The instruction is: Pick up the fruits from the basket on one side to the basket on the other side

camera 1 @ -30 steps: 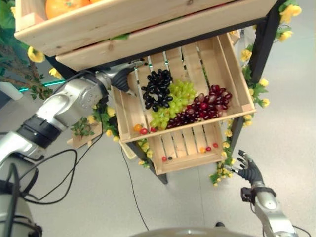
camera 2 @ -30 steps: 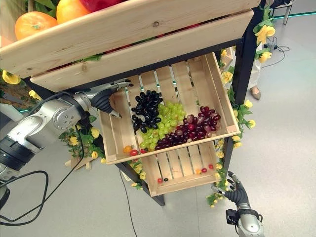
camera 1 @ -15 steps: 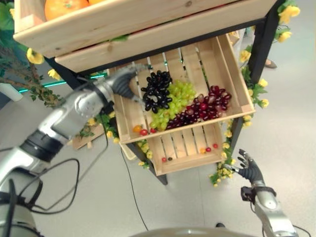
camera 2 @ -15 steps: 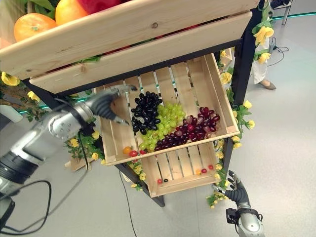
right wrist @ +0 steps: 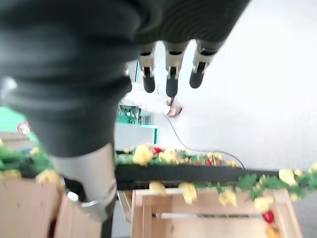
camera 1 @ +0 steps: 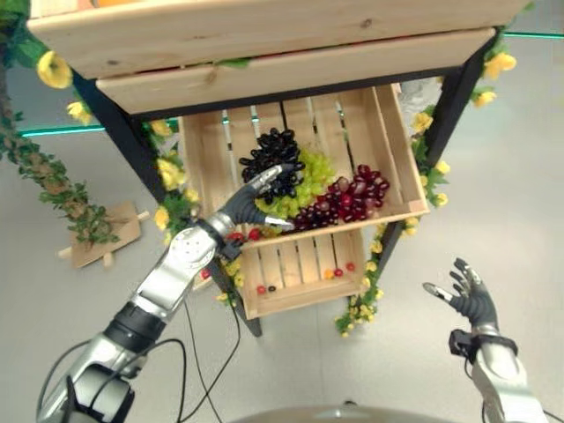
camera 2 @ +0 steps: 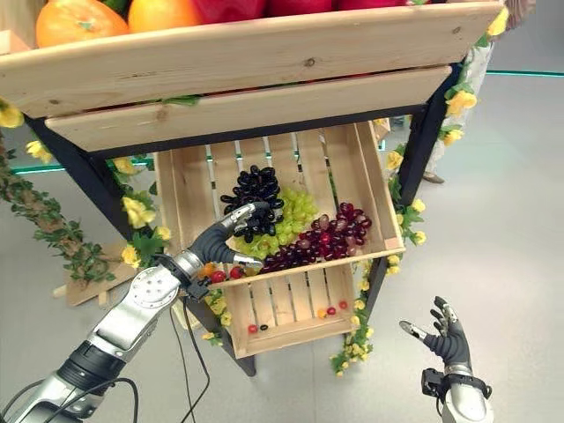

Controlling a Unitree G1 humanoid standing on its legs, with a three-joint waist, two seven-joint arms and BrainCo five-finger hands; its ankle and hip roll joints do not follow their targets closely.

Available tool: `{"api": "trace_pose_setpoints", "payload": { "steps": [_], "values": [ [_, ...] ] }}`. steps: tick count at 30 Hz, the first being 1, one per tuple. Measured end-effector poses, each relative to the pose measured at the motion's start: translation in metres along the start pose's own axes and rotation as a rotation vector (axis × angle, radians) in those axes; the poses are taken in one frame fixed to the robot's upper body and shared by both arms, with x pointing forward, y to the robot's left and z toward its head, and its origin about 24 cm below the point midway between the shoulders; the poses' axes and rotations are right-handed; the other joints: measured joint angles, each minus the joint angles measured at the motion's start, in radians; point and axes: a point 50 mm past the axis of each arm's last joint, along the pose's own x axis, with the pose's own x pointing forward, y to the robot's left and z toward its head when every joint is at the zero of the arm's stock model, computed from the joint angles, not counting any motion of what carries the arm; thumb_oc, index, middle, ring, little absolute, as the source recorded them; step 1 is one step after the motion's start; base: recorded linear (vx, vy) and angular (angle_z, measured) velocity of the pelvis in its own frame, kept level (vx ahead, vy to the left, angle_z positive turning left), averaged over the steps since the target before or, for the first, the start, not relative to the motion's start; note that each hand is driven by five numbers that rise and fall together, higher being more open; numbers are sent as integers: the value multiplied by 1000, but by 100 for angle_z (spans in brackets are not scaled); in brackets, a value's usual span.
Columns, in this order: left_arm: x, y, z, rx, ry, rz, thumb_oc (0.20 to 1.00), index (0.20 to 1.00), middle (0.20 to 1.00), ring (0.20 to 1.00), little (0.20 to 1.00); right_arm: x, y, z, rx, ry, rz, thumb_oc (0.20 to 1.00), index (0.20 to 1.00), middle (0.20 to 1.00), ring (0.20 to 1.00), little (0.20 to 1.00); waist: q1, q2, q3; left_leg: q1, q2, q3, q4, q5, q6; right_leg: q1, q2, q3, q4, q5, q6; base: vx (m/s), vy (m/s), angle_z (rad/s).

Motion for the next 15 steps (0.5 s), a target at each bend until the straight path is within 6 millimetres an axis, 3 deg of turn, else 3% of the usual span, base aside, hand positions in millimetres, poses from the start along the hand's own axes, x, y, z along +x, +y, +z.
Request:
{"api": "trace_pose_setpoints", "payload": {
  "steps": [1,2,3,4,5,6,8,10,11,12,13,15],
  "values": [
    [-3,-1,-3,-9,8,9,1000,1000,1000,1000,1000,4,5,4,6,-18,10,1000,1000,1000,1000,1000,3,-18,8,-25,-24,-71,58,-29,25,-12,-6,48,9,2,-2,0,119,-197],
    [-13,-5,-12,-42,47,22,1000,1000,1000,1000,1000,18,16,23,11,-86,47,1000,1000,1000,1000,1000,34,-33,12,-42,-123,-284,86,-99,59,-61,-26,211,26,17,6,-43,220,-290],
    [-23,-9,-18,-66,69,27,1000,1000,1000,1000,1000,30,25,40,11,-146,78,1000,1000,1000,1000,1000,66,-36,17,-39,-231,-487,74,-115,85,-119,-28,336,42,36,10,-12,179,-317],
    [-24,-11,-20,-77,76,25,1000,1000,1000,1000,1000,34,25,47,13,-172,80,1000,1000,1000,1000,1000,53,-30,19,-42,-251,-495,71,-127,99,-133,-17,372,43,51,22,-55,214,-233],
    [-21,-13,-16,-110,49,34,1000,1000,1000,1000,1000,36,21,53,-6,-194,84,1000,1000,1000,1000,1000,10,-5,26,-47,-236,-476,44,-87,135,-151,28,401,48,59,33,-61,200,-125],
    [-21,-12,-13,-114,25,42,1000,1000,1000,1000,1000,36,21,52,-3,-190,84,1000,1000,1000,1000,1000,13,-5,29,-48,-221,-437,32,-99,151,-142,39,409,58,56,45,-123,268,-127],
    [-15,-11,-2,-156,-43,56,1000,1000,1000,1000,1000,22,12,32,1,-127,70,1000,1000,1000,1000,1000,-14,-66,37,-29,-227,-310,13,-91,166,-197,16,393,50,46,64,-180,239,-152],
    [-16,-9,1,-168,-65,71,1000,1000,1000,1000,1000,21,14,27,24,-107,60,1000,1000,1000,1000,1000,-13,-79,34,-55,-202,-176,-9,-86,178,-282,28,376,98,28,120,-297,91,-226],
    [-19,-1,1,-152,-63,97,1000,1000,1000,1000,1000,21,22,26,24,-107,90,1000,1000,1000,1000,1000,-6,-77,43,-95,-168,-29,-22,-83,183,-381,39,294,181,19,191,-301,11,-276],
    [-21,4,0,-139,-57,113,1000,1000,1000,1000,1000,21,24,27,23,-110,94,1000,1000,1000,1000,1000,9,-74,51,-107,-159,8,-22,-85,182,-415,24,217,219,8,201,-278,11,-294],
    [-23,7,-5,-138,-33,132,1000,1000,1000,1000,1000,20,23,25,21,-103,89,1000,1000,1000,1000,1000,-5,-75,54,-121,-137,82,-25,-85,180,-421,-7,113,253,-7,197,-205,40,-174],
    [-29,8,-11,-144,-3,155,1000,1000,1000,1000,1000,19,22,24,14,-101,86,1000,1000,1000,1000,1000,9,-78,56,-106,-124,108,-32,-91,178,-365,-88,-93,311,-44,179,-193,58,-187]
  ]
}}
